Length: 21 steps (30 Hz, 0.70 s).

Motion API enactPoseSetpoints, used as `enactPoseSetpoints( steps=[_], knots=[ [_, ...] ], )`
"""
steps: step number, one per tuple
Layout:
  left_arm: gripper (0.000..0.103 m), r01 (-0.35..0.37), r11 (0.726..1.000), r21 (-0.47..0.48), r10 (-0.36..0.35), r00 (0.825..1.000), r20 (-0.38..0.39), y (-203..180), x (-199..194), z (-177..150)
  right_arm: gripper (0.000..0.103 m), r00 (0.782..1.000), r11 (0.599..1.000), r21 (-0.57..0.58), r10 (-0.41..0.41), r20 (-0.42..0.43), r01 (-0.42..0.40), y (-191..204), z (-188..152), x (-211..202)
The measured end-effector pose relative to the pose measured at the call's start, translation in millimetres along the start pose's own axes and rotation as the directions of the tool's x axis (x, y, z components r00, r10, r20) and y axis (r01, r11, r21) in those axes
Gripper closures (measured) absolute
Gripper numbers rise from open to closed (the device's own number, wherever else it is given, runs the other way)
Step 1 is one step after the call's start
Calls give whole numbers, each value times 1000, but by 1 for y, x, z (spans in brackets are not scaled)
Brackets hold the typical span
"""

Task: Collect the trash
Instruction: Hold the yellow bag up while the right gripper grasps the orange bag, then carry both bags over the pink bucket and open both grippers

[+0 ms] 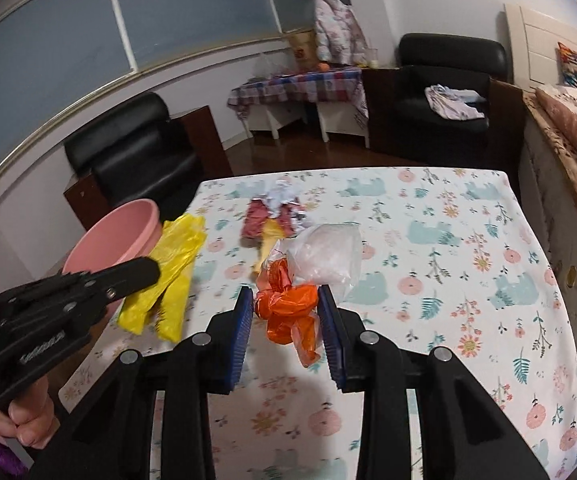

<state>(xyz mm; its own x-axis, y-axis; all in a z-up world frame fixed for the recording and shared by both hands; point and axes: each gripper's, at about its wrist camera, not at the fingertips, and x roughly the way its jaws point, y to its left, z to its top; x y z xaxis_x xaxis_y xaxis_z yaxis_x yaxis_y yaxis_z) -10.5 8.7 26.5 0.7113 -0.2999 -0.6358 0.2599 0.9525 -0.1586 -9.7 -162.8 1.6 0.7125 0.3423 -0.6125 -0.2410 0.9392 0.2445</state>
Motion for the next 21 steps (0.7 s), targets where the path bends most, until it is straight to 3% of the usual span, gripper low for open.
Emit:
enactPoseSetpoints(
  steps=[21],
  knots=[
    [98, -128, 987, -102, 130, 991, 13, 36, -11, 3, 70, 998, 993, -100, 59, -18, -61, 40, 2, 6]
  ],
)
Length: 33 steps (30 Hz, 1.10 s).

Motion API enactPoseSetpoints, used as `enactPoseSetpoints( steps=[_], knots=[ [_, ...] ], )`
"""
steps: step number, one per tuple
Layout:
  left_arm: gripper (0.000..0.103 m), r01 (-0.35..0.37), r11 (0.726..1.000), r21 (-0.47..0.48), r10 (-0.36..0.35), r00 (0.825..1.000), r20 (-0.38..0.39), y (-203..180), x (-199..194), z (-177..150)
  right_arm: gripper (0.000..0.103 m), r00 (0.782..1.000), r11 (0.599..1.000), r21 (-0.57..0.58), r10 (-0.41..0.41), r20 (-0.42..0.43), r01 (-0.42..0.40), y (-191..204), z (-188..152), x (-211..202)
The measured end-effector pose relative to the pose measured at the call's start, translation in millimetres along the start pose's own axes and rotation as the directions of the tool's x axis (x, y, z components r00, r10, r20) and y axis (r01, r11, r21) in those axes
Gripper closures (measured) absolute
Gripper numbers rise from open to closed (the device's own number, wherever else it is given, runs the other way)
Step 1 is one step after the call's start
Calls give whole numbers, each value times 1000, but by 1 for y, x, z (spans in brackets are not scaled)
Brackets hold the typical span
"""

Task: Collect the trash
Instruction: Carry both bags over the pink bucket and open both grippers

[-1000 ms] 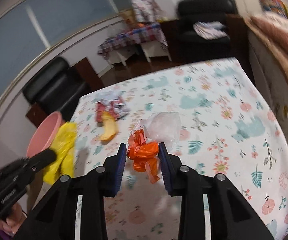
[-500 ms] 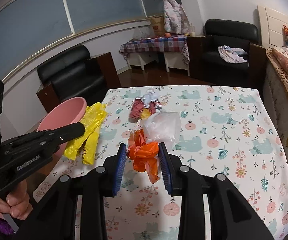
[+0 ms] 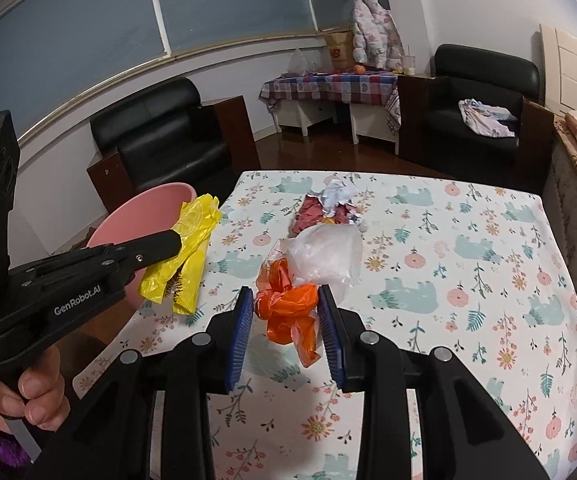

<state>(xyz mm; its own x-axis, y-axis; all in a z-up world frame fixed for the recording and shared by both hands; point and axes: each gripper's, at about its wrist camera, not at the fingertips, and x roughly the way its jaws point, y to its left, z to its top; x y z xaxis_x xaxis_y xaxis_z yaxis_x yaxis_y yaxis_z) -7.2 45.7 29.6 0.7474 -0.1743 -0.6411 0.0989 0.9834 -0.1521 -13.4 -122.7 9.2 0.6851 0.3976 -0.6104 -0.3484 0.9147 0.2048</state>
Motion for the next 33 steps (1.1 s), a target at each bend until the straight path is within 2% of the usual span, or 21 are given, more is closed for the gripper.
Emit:
enactPoseSetpoints(
  steps=[17, 33],
  knots=[
    [98, -94, 994, -62, 98, 993, 68, 42, -15, 14, 70, 997, 994, -92, 70, 42, -66, 44, 39, 14],
    [98, -198, 967, -160, 219, 968, 126, 104, -34, 26, 70, 986, 966, -209, 161, 36, -150, 116, 71, 50]
  ],
)
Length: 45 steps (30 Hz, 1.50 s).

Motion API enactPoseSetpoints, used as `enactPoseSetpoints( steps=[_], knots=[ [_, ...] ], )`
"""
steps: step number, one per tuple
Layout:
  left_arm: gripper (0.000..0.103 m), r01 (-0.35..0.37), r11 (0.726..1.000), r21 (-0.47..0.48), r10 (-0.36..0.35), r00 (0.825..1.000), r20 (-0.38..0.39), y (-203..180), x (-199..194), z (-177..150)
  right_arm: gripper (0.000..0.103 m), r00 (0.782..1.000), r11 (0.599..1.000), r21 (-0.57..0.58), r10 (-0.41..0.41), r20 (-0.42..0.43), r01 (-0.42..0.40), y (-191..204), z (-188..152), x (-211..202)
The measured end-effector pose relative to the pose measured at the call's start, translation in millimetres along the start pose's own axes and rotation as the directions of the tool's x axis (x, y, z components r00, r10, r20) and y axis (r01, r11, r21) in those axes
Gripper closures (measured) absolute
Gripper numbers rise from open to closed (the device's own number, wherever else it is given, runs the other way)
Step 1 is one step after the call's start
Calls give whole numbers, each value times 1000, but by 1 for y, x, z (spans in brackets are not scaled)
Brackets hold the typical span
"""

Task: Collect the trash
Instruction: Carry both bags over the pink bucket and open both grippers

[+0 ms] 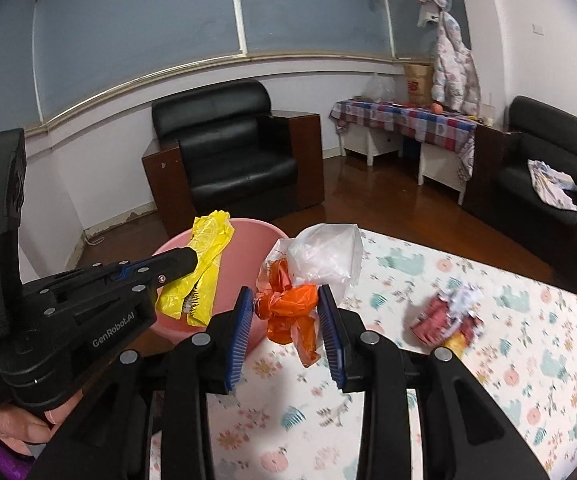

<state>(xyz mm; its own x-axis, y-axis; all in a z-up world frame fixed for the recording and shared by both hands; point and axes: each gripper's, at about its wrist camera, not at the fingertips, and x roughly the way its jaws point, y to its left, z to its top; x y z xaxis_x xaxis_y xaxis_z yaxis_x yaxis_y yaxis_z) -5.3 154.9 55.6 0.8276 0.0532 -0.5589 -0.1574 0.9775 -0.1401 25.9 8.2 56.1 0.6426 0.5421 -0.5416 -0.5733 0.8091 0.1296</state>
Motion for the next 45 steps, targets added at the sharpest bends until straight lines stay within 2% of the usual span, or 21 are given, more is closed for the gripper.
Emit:
enactPoseSetpoints(
  steps=[10, 17, 25, 41, 43, 45],
  knots=[
    [98, -65, 994, -88, 64, 998, -11, 52, 10, 4, 70, 998, 997, -46, 65, -25, -67, 36, 25, 47],
    [98, -88, 990, -109, 86, 996, -27, 74, 20, 4, 70, 994, 992, -84, 94, -54, -98, 57, 31, 84],
    [98, -105, 986, -126, 100, 994, -47, 86, 33, 5, 70, 988, 990, -64, 114, -105, -121, 57, 30, 124],
    [97, -134, 981, -140, 120, 987, -103, 98, 60, 1, 70, 977, 990, -43, 129, -168, -138, 49, 16, 166],
    [97, -137, 980, -144, 121, 987, -109, 100, 61, 0, 70, 977, 990, -42, 128, -169, -137, 48, 16, 169],
    [91, -138, 979, -148, 122, 986, -113, 99, 61, 0, 70, 977, 990, -39, 130, -170, -138, 47, 15, 170]
  ],
)
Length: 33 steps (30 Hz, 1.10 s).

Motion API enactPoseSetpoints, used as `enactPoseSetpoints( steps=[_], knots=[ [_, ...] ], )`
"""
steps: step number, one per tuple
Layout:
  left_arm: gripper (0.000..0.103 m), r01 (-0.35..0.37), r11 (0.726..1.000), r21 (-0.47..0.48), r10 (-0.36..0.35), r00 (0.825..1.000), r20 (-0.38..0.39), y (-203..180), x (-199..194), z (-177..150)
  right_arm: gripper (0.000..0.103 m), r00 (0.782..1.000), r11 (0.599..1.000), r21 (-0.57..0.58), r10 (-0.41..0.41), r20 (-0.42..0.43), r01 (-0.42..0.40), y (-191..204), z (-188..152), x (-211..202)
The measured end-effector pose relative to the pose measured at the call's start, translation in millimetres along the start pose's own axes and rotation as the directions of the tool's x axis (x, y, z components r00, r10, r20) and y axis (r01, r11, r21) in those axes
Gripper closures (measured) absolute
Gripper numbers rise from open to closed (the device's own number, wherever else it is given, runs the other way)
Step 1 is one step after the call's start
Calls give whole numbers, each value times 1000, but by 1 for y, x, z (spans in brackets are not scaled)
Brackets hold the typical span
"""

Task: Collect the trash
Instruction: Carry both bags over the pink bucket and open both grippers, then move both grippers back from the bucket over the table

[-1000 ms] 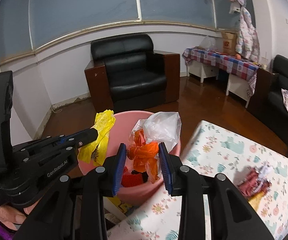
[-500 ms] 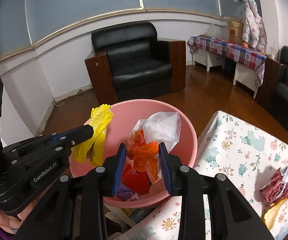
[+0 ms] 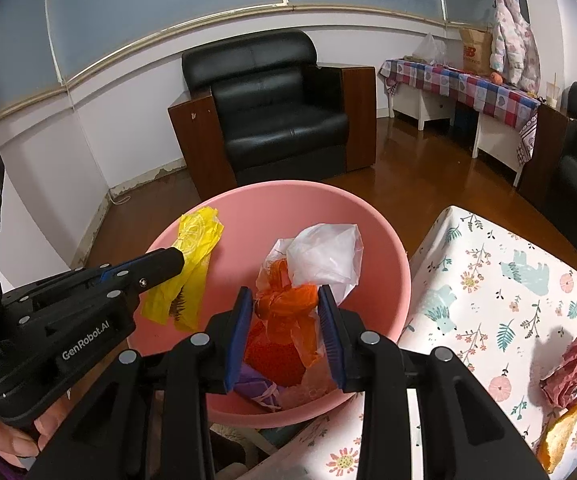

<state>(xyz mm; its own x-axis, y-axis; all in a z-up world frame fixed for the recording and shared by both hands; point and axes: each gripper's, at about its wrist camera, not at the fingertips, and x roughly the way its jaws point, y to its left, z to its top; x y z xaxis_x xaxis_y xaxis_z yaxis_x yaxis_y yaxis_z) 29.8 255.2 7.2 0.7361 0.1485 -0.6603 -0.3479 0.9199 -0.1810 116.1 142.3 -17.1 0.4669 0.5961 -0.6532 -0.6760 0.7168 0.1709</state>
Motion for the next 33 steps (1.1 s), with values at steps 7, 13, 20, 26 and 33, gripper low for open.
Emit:
enactPoseSetpoints(
  steps=[7, 13, 20, 26, 33],
  knots=[
    [69, 1, 1000, -4, -1, 1000, 1, 0, -1, -1, 70, 1000, 1000, 4, 7, 0, -7, 1, -2, 0],
    [67, 0, 1000, -12, 0, 1000, 6, 1, -3, 0, 63, 1000, 1000, 6, 6, -1, -6, 1, -3, 0],
    [65, 13, 1000, -15, -12, 1000, 21, -3, -11, 1, 62, 1000, 1000, 28, 11, 10, -11, 0, -6, -11],
    [60, 48, 998, -32, -47, 999, 27, -7, -19, 2, 62, 1000, 999, 51, -1, 17, 0, -7, -14, -26],
    [59, 54, 999, -2, -54, 998, 34, -23, -28, -1, 62, 999, 995, 93, -22, 26, 19, -22, -29, -52]
  ],
)
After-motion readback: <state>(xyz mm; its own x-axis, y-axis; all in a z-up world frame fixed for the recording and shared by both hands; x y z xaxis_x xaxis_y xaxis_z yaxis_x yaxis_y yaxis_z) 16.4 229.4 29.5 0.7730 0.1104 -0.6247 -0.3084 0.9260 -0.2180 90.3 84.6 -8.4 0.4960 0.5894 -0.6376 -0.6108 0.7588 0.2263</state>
